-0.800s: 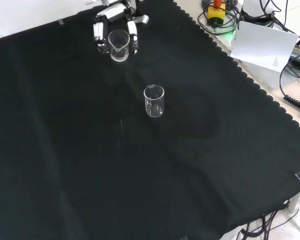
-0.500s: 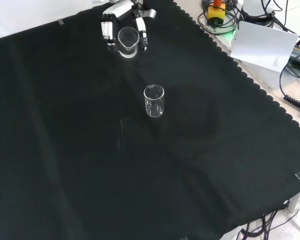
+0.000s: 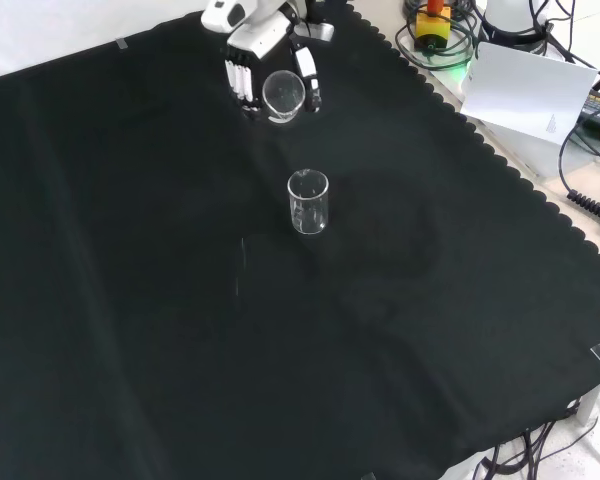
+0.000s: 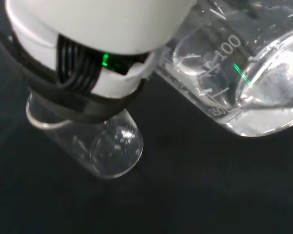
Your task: Pour the water from the handheld beaker into the one on the table.
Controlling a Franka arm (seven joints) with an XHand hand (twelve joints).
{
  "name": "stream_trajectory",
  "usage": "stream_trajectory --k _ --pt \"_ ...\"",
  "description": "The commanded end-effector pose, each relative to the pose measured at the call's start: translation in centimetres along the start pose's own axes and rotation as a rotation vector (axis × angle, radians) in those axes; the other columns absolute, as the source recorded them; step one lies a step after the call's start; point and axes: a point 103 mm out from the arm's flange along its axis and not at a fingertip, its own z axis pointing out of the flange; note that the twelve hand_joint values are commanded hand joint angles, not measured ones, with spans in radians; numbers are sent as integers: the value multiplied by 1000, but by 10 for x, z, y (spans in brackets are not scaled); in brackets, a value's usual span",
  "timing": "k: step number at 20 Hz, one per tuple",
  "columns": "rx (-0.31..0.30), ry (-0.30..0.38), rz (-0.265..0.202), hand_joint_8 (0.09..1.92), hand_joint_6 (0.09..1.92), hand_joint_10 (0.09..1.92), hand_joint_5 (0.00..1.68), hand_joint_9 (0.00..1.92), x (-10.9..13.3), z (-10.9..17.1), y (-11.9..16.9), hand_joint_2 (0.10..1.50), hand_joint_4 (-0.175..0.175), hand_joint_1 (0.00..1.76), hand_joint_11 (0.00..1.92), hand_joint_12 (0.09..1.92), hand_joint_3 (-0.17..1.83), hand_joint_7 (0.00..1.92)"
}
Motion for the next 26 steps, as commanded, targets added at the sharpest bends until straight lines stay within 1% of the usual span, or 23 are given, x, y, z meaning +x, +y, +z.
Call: stream_trajectory --k 1,4,6,8,11,13,16,19,23,26 --pt "112 -115 -11 503 522 87 1287 1652 26 15 8 718 -175 1536 1128 803 417 1325" --pt "145 -140 -5 499 522 87 1287 1651 33 21 13 716 -175 1536 1126 815 421 1326" --pt "162 -169 2 500 524 87 1287 1650 36 25 15 715 -175 1536 1126 822 424 1325" --pt "178 -199 20 500 525 87 1287 1650 39 28 18 714 -175 1536 1126 825 427 1325" --pt "202 -220 51 499 526 87 1286 1650 38 30 22 711 -175 1536 1127 827 431 1325" --pt "241 -245 57 499 527 87 1286 1650 39 32 27 709 -175 1536 1126 830 435 1326" --pt "264 -289 71 499 529 87 1286 1651 38 33 32 707 -175 1536 1126 832 440 1326" --pt "295 -308 87 477 529 87 1288 1653 40 36 37 699 -175 1537 1131 828 450 1337" --pt "330 -347 113 471 527 87 1290 1655 46 38 43 696 -175 1537 1134 825 456 1340" --pt "350 -378 120 469 526 87 1291 1655 52 37 45 694 -175 1537 1136 823 459 1341"
